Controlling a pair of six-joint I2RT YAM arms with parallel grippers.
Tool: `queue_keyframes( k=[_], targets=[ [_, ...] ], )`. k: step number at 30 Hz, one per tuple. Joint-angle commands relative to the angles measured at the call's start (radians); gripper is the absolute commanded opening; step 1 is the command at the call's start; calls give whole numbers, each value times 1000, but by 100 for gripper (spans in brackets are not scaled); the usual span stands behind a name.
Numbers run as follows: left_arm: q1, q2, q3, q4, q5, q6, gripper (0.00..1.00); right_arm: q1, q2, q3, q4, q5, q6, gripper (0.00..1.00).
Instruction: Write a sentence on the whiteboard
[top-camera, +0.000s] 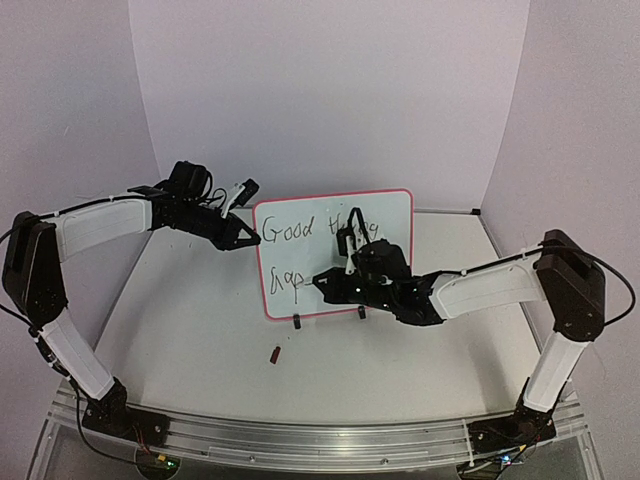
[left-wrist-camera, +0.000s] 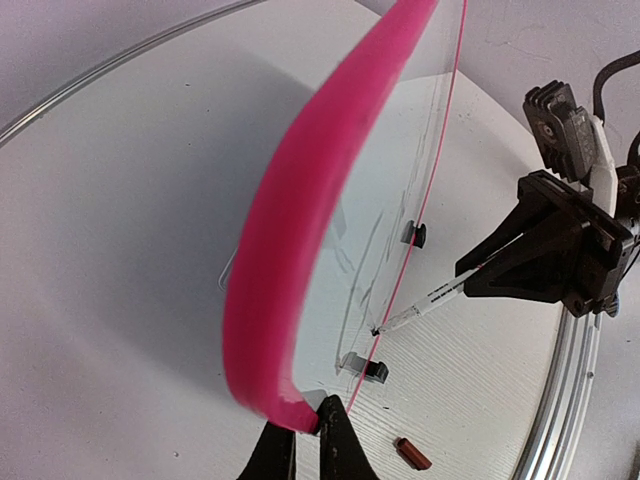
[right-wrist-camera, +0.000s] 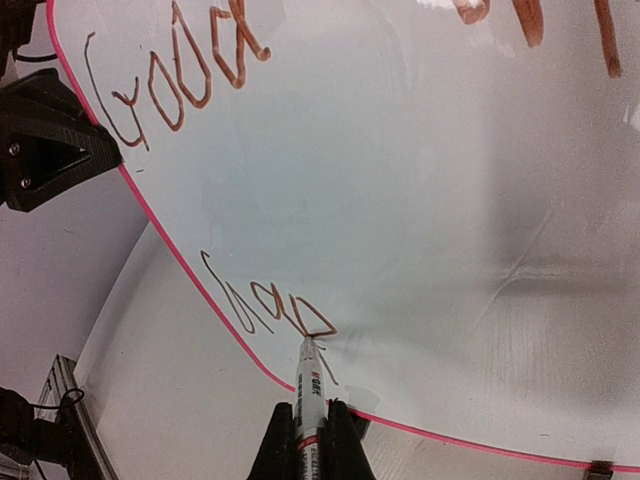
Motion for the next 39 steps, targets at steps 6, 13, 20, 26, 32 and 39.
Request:
queue_keyframes(
  k=[6, 13, 20, 26, 32, 39],
  targets=[
    [-24, 44, -2, -39, -71, 25, 0, -2, -150, -67, 48, 39, 1, 0],
    [-24, 48, -1, -38, -68, 24, 0, -5, -187, -74, 8, 105, -30, 0],
    [-25, 47, -1, -40, -69, 24, 0, -6, -133, -34, 8, 82, -37, 0],
    [-25, 45, -2, -41, -71, 24, 0, -10, -107, -12, 6, 78, -37, 0],
    [-25, 44, -2, -40, -71, 24, 0, -16, -92, 1, 4, 72, -39, 0],
    [-26, 46, -1, -40, -71, 24, 0, -22, -71, 11, -11, 60, -28, 0]
  ],
)
